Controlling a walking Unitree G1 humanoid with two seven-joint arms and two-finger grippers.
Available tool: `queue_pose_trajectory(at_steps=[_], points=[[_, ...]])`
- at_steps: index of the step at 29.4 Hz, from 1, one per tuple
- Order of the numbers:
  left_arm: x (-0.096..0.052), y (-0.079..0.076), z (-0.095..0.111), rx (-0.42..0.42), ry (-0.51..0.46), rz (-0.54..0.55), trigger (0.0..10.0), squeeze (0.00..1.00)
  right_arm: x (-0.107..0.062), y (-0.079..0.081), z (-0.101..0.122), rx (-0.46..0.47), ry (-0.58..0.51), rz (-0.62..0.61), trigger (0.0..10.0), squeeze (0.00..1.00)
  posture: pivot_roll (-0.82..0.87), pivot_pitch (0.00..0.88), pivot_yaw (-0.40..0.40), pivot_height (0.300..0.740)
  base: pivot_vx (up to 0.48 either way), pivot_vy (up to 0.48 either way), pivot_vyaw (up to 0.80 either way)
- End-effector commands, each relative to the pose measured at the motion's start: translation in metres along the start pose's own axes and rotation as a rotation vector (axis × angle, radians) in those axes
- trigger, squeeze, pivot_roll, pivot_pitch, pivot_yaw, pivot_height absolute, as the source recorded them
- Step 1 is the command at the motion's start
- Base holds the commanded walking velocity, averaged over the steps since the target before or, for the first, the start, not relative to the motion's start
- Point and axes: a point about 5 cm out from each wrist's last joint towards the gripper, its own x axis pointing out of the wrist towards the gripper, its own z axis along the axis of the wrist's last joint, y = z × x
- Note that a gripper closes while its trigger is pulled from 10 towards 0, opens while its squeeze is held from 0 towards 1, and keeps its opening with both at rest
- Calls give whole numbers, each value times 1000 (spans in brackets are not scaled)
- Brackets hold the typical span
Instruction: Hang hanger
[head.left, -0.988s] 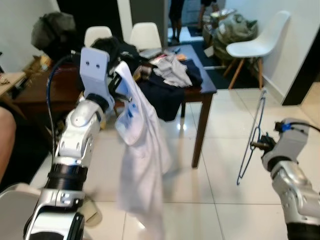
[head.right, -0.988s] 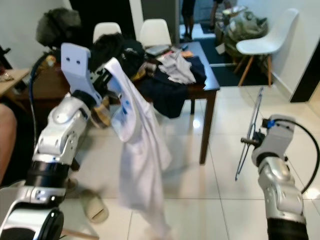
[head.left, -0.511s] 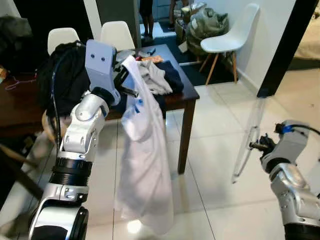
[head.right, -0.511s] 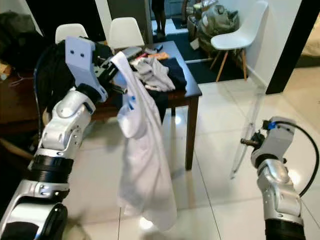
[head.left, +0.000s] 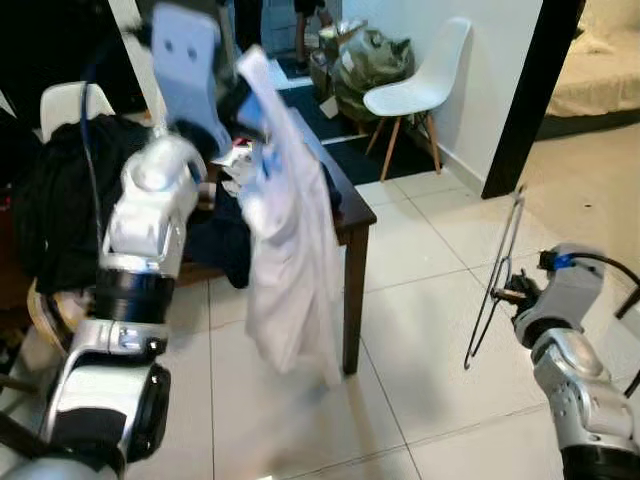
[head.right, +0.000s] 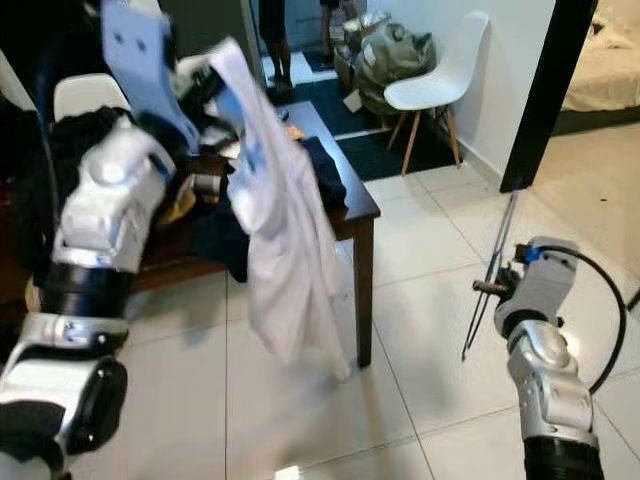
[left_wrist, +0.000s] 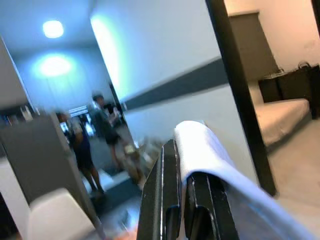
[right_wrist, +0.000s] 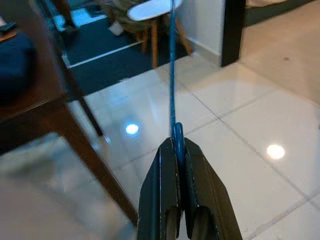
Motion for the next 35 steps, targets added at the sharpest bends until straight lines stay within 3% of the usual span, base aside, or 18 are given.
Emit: queue_pose_trajectory(at_steps=[1, 8, 19, 27, 35], points=[[-1, 12, 2, 12, -16, 28, 10000, 0, 1, 3, -4, 1, 12, 11, 10000, 0, -84, 4, 74, 736, 311, 0, 0], [23, 35, 21, 63, -48, 37, 10000, 0, 1, 5, -6, 3, -2, 9, 10000, 0, -93, 0, 94, 736, 308, 0, 0], [38, 49, 30, 103, -46, 50, 10000, 0, 0, 4, -6, 25, -16, -4, 10000, 0, -86, 0, 109, 736, 335, 0, 0], [38, 65, 34, 113, -44, 102, 10000, 0, 0, 5, -6, 26, -17, 0, 10000, 0, -86, 0, 109, 736, 462, 0, 0], [41, 66, 36, 114, -55, 98, 10000, 0, 0, 5, -6, 27, -18, 2, 10000, 0, -84, 0, 109, 736, 480, 0, 0]])
